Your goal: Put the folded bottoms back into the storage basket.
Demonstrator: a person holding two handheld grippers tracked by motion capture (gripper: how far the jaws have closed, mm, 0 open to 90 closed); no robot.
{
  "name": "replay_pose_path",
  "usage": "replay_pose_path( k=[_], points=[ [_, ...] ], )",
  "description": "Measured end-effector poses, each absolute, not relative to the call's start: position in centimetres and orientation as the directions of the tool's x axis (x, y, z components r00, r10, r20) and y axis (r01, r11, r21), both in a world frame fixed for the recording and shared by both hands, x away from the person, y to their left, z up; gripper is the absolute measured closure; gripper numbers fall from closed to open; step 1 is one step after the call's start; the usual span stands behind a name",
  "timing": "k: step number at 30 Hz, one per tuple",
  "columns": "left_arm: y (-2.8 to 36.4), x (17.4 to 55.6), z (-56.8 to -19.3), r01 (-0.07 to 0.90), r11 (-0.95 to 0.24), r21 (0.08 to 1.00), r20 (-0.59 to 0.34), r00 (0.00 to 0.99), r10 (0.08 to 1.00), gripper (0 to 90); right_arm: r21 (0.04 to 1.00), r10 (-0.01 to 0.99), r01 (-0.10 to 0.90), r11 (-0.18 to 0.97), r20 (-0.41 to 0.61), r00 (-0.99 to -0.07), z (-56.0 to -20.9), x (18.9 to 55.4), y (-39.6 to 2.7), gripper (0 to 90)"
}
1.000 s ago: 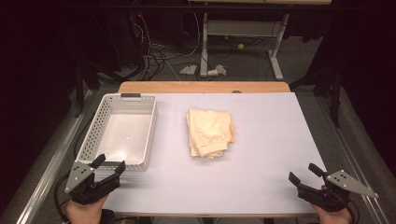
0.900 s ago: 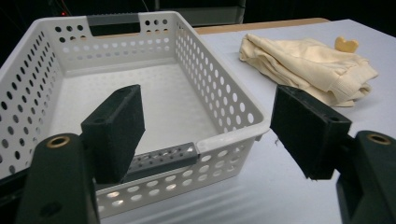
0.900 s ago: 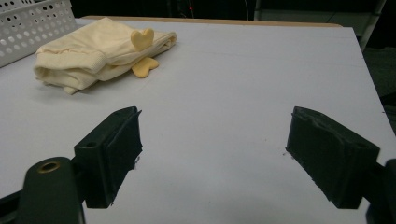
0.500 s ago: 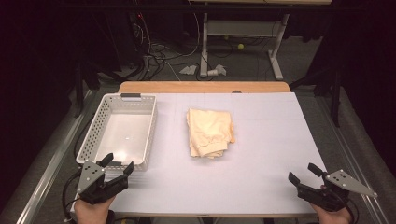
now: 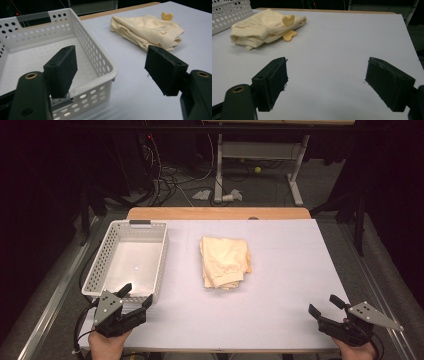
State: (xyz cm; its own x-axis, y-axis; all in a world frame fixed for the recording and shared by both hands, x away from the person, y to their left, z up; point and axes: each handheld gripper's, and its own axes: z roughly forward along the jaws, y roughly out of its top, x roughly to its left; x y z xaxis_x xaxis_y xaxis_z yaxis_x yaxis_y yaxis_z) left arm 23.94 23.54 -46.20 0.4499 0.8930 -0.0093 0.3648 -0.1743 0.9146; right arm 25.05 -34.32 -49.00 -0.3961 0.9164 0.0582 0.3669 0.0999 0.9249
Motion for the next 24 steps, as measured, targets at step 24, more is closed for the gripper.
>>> replay_pose_path(
  k=[24],
  points=[
    [20.8, 25.0, -46.2, 0.369, -0.224, 0.902, -0.006, 0.529, 0.848, 24.9, 0.925, 0.915, 0.366, 0.102, 0.057, -0.4, -49.0, 25.0, -34.3, 18.2]
  ],
)
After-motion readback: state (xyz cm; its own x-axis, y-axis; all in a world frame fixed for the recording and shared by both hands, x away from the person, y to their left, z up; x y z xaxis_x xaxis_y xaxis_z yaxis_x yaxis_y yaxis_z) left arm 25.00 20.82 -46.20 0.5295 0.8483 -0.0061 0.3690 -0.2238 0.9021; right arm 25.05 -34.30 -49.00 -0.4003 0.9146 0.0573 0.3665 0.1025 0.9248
